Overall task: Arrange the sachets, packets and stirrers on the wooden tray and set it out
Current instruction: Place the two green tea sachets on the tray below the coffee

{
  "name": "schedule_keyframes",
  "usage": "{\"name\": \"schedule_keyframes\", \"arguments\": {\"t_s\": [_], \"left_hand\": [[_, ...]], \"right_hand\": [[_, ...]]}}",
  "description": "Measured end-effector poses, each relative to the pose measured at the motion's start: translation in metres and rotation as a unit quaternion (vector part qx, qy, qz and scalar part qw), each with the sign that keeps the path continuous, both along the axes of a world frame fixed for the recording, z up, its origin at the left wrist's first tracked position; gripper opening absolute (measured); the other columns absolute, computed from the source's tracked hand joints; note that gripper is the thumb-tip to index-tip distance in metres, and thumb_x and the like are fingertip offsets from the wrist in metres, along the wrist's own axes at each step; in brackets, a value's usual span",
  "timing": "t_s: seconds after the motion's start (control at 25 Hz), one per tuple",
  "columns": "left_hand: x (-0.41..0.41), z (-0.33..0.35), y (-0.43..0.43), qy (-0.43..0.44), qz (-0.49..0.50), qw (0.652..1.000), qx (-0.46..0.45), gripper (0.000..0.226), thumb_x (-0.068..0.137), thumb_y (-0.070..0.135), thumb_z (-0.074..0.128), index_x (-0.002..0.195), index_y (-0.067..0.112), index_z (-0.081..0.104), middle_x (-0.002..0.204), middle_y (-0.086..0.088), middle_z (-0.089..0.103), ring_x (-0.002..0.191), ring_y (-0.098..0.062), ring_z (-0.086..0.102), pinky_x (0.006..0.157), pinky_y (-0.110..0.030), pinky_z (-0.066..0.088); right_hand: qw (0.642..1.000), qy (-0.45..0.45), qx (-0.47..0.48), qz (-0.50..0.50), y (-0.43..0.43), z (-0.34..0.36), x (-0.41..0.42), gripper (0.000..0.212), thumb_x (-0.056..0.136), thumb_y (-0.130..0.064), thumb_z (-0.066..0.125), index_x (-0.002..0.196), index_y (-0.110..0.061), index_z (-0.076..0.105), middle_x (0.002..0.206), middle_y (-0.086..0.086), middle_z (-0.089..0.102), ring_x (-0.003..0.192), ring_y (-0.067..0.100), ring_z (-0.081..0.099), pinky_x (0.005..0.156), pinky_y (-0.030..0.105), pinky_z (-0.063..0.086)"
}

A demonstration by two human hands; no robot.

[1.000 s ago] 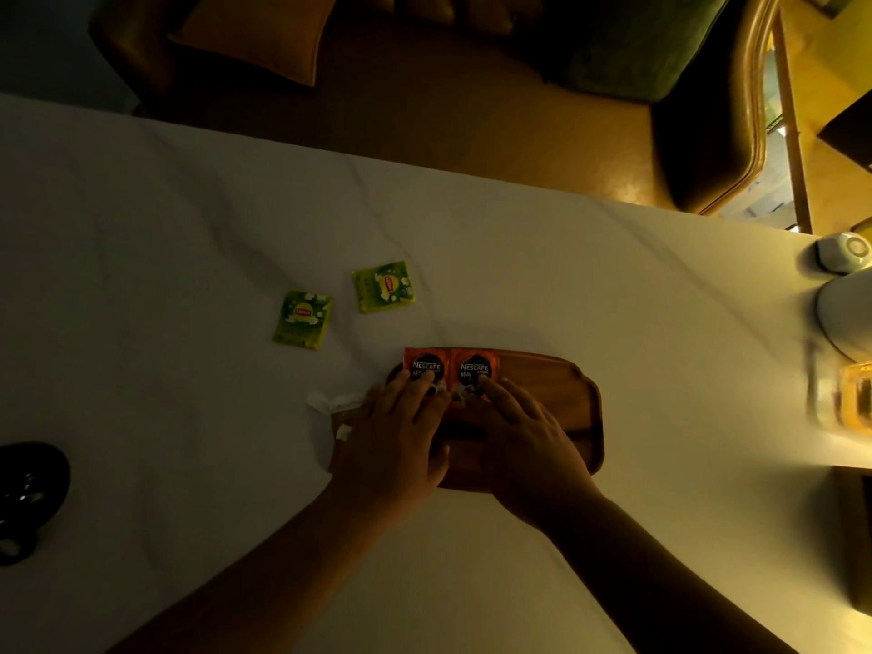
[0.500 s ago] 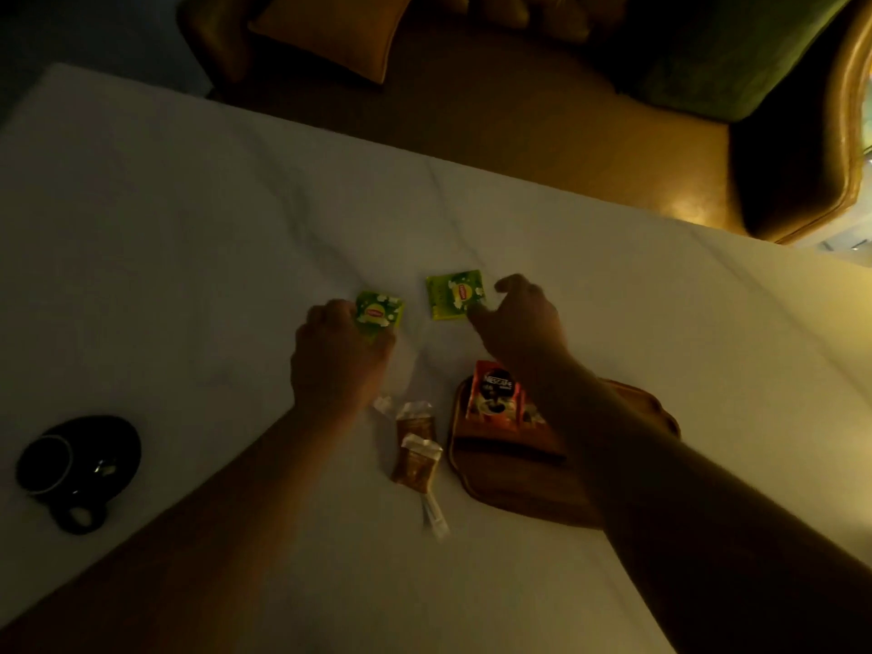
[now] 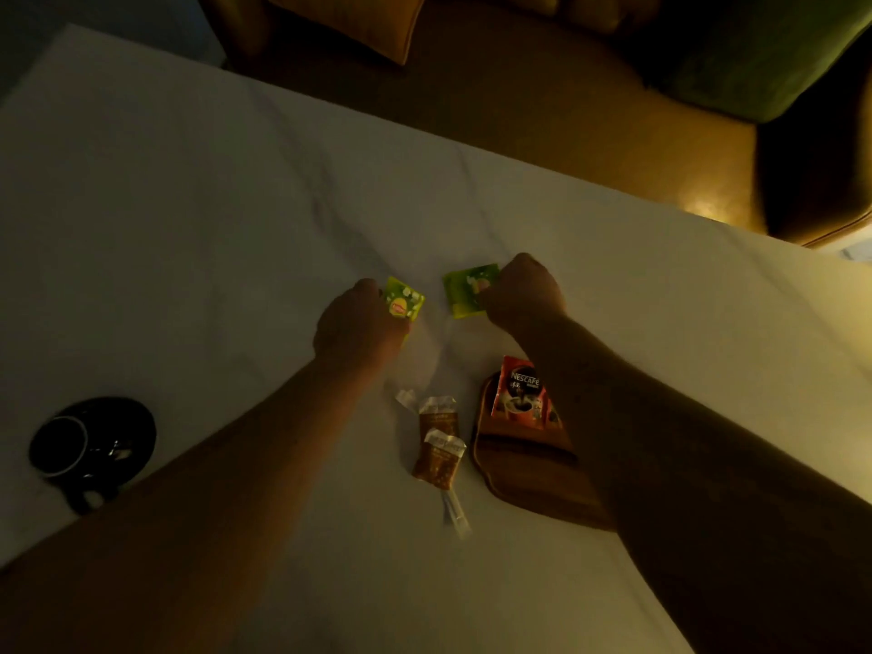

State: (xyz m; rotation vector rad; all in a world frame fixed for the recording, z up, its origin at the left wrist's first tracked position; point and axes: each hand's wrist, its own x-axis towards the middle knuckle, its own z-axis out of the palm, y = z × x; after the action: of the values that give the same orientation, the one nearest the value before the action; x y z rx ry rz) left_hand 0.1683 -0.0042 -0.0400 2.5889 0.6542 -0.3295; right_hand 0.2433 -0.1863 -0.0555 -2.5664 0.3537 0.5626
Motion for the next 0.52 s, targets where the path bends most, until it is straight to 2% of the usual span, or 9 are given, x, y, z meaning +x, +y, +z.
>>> {"name": "schedule_keyframes", "arguments": {"t_s": [0.08, 0.12, 0.16, 0.28, 0.4, 0.52], "left_hand": [[-0.009, 0.003, -0.003, -0.028, -0.014, 0.999, -0.033, 0.025, 0.087, 0.035, 0.060, 0.100, 0.013, 0.058, 0.105, -0.019, 0.068, 0.101, -0.040, 0.063, 0.078, -0.040, 0.046], [-0.016, 0.005, -0.005, -0.035, -0.007, 0.997, -0.062, 0.023, 0.089, 0.035, 0.057, 0.099, 0.014, 0.058, 0.102, -0.018, 0.069, 0.098, -0.039, 0.063, 0.076, -0.039, 0.046], [-0.024, 0.007, -0.007, -0.034, 0.005, 0.995, -0.096, 0.023, 0.090, 0.036, 0.055, 0.097, 0.014, 0.058, 0.095, -0.016, 0.070, 0.094, -0.037, 0.065, 0.073, -0.036, 0.046], [-0.051, 0.014, -0.012, -0.009, 0.021, 0.986, -0.168, 0.024, 0.089, 0.039, 0.055, 0.082, 0.016, 0.059, 0.064, -0.001, 0.067, 0.071, -0.028, 0.069, 0.056, -0.027, 0.044], [-0.066, 0.020, -0.004, -0.035, 0.071, 0.967, -0.241, 0.019, 0.084, 0.038, 0.060, 0.081, 0.019, 0.061, 0.070, -0.003, 0.070, 0.067, -0.027, 0.072, 0.061, -0.034, 0.059], [-0.070, 0.025, 0.013, -0.043, 0.106, 0.960, -0.258, 0.020, 0.086, 0.038, 0.061, 0.083, 0.019, 0.062, 0.070, -0.006, 0.069, 0.074, -0.032, 0.073, 0.059, -0.032, 0.059]], "right_hand": [[0.997, -0.026, 0.065, -0.020, -0.003, 0.004, -0.013, 0.033, 0.076, -0.017, 0.069, 0.105, -0.011, 0.054, 0.102, 0.011, 0.067, 0.090, 0.030, 0.066, 0.075, 0.043, 0.059], [0.996, -0.040, 0.077, -0.031, -0.007, 0.006, -0.020, 0.034, 0.076, -0.021, 0.069, 0.106, -0.014, 0.054, 0.099, 0.009, 0.068, 0.086, 0.029, 0.067, 0.074, 0.044, 0.059], [0.995, -0.050, 0.074, -0.041, -0.012, 0.008, -0.026, 0.040, 0.076, -0.030, 0.071, 0.109, -0.015, 0.054, 0.100, 0.008, 0.068, 0.085, 0.028, 0.067, 0.076, 0.044, 0.059], [0.998, -0.026, 0.021, -0.049, -0.019, 0.013, -0.031, 0.078, 0.069, -0.062, 0.072, 0.122, -0.009, 0.053, 0.114, 0.012, 0.064, 0.100, 0.033, 0.063, 0.084, 0.045, 0.055], [0.999, -0.022, -0.016, -0.017, 0.004, 0.016, -0.025, 0.098, 0.061, -0.077, 0.069, 0.125, -0.006, 0.051, 0.122, 0.017, 0.059, 0.110, 0.038, 0.057, 0.088, 0.046, 0.052], [0.996, -0.043, -0.038, 0.074, 0.043, 0.014, -0.023, 0.098, 0.060, -0.075, 0.071, 0.126, -0.006, 0.050, 0.125, 0.016, 0.056, 0.116, 0.038, 0.051, 0.088, 0.046, 0.048]]}}
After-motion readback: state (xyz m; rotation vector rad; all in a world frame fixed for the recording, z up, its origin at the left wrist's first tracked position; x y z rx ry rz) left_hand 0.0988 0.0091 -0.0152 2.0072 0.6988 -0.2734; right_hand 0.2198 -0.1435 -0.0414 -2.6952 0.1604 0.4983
